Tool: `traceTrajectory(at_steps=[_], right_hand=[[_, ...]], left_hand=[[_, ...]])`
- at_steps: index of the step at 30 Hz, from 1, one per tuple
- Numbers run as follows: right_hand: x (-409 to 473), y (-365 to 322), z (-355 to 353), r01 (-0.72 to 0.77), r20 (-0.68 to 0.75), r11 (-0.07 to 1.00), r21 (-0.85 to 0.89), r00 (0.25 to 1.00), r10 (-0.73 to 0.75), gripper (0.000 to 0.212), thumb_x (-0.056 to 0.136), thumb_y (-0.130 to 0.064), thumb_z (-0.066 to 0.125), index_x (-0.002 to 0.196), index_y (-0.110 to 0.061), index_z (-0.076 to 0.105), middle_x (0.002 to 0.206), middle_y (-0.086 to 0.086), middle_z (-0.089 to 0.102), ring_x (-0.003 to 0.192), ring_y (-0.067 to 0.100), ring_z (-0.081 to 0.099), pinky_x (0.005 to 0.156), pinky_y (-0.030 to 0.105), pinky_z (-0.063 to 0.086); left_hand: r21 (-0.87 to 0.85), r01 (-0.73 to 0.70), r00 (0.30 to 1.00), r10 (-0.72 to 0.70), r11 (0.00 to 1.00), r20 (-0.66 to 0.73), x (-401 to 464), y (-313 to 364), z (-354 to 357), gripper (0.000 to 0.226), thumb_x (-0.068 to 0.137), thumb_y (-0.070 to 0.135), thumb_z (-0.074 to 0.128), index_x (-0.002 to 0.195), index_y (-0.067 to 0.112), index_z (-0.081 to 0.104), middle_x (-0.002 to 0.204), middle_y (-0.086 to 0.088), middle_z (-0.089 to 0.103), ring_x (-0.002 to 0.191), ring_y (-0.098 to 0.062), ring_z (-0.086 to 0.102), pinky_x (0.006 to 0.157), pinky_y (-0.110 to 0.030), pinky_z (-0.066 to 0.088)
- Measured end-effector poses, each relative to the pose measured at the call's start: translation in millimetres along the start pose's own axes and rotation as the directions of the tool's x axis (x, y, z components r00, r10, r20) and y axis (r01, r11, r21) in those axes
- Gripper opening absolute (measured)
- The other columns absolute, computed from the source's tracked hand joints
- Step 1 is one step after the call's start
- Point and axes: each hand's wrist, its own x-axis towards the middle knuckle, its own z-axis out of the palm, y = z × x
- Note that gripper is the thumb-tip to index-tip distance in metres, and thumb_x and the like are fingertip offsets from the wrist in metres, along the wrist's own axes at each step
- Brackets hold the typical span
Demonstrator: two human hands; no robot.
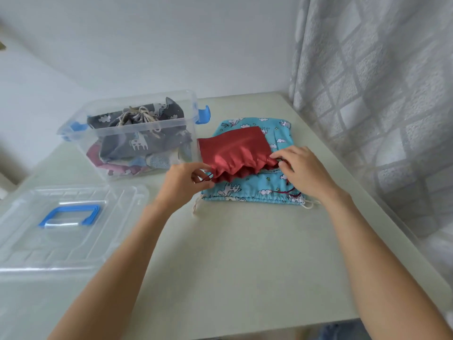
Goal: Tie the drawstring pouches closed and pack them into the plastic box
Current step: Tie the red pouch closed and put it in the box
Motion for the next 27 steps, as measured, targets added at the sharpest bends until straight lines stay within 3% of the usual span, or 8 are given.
traceTrajectory(at_steps=[4, 8, 11, 16, 19, 22, 27], right_hand=[[-5.3, -11.7, 5.7, -0.040, 0.072, 0.999, -0.008, 0.997, 0.040, 0.042, 0.092, -0.015, 0.050, 0.133, -0.022, 0.047, 0.128, 0.005, 0.056, 0.116, 0.026, 0.047, 0.097, 0.036, 0.037], [-6.2, -11.4, 11.7, -0.074, 0.039, 0.997, -0.034, 0.996, 0.075, 0.043, 0.088, -0.021, 0.063, 0.129, -0.020, 0.051, 0.120, 0.004, 0.062, 0.111, 0.026, 0.049, 0.089, 0.034, 0.039], [-6.3, -4.5, 11.4, -0.072, -0.014, 0.997, -0.036, 0.997, 0.072, 0.036, 0.085, -0.024, 0.067, 0.119, -0.019, 0.060, 0.112, 0.003, 0.063, 0.103, 0.025, 0.050, 0.081, 0.030, 0.037], [-5.7, -1.0, 16.8, -0.091, 0.033, 0.995, -0.048, 0.995, 0.092, 0.037, 0.089, -0.019, 0.060, 0.126, -0.021, 0.055, 0.119, 0.004, 0.055, 0.111, 0.025, 0.047, 0.084, 0.030, 0.037], [-5.5, 0.1, 18.0, -0.090, -0.015, 0.996, -0.017, 0.996, 0.089, 0.026, 0.088, -0.016, 0.059, 0.114, -0.020, 0.063, 0.112, 0.003, 0.060, 0.104, 0.024, 0.052, 0.080, 0.031, 0.041], [-6.3, -1.5, 14.8, -0.066, -0.063, 0.997, 0.039, 0.996, 0.068, 0.012, 0.089, -0.024, 0.061, 0.094, -0.017, 0.070, 0.101, 0.001, 0.063, 0.096, 0.023, 0.054, 0.076, 0.029, 0.038], [-5.0, -8.4, 4.9, -0.089, -0.092, 0.980, 0.179, 0.990, 0.106, 0.017, 0.093, -0.027, 0.056, 0.089, -0.013, 0.065, 0.091, 0.002, 0.066, 0.083, 0.019, 0.056, 0.072, 0.027, 0.036]], left_hand=[[0.024, 0.052, 0.998, -0.050, 0.998, -0.049, -15.4, -13.8, 2.8, 0.014, 0.081, 0.022, 0.071, 0.094, 0.018, 0.074, 0.076, -0.001, 0.070, 0.068, -0.015, 0.061, 0.068, -0.026, 0.046], [-0.067, 0.075, 0.988, -0.083, 0.995, -0.133, -18.6, -16.2, 2.1, 0.013, 0.088, 0.018, 0.063, 0.080, 0.012, 0.071, 0.059, 0.011, 0.059, 0.054, 0.000, 0.055, 0.057, -0.010, 0.038], [-0.074, 0.093, 0.989, -0.100, 0.993, -0.109, -19.5, -14.8, 1.7, 0.022, 0.092, 0.021, 0.057, 0.071, 0.017, 0.063, 0.057, 0.015, 0.055, 0.050, -0.001, 0.051, 0.055, -0.015, 0.035], [-0.134, 0.117, 0.984, -0.133, 0.984, -0.118, -23.4, -15.7, -5.0, 0.021, 0.091, 0.038, 0.055, 0.081, 0.023, 0.066, 0.057, 0.009, 0.049, 0.053, -0.004, 0.045, 0.052, -0.015, 0.031], [-0.071, 0.134, 0.979, -0.143, 0.988, -0.148, -22.9, -21.1, -4.3, 0.017, 0.091, 0.029, 0.057, 0.085, 0.018, 0.068, 0.065, 0.006, 0.054, 0.060, -0.008, 0.046, 0.056, -0.018, 0.032], [-0.063, 0.148, 0.974, -0.156, 0.987, -0.163, -23.7, -23.5, -3.0, 0.015, 0.090, 0.027, 0.059, 0.085, 0.017, 0.069, 0.074, 0.000, 0.062, 0.070, -0.017, 0.054, 0.061, -0.023, 0.036], [-0.077, 0.192, 0.966, -0.202, 0.978, -0.164, -23.8, -23.1, -4.2, 0.024, 0.093, 0.034, 0.052, 0.079, 0.021, 0.066, 0.058, 0.006, 0.049, 0.055, -0.010, 0.042, 0.053, -0.024, 0.029]])
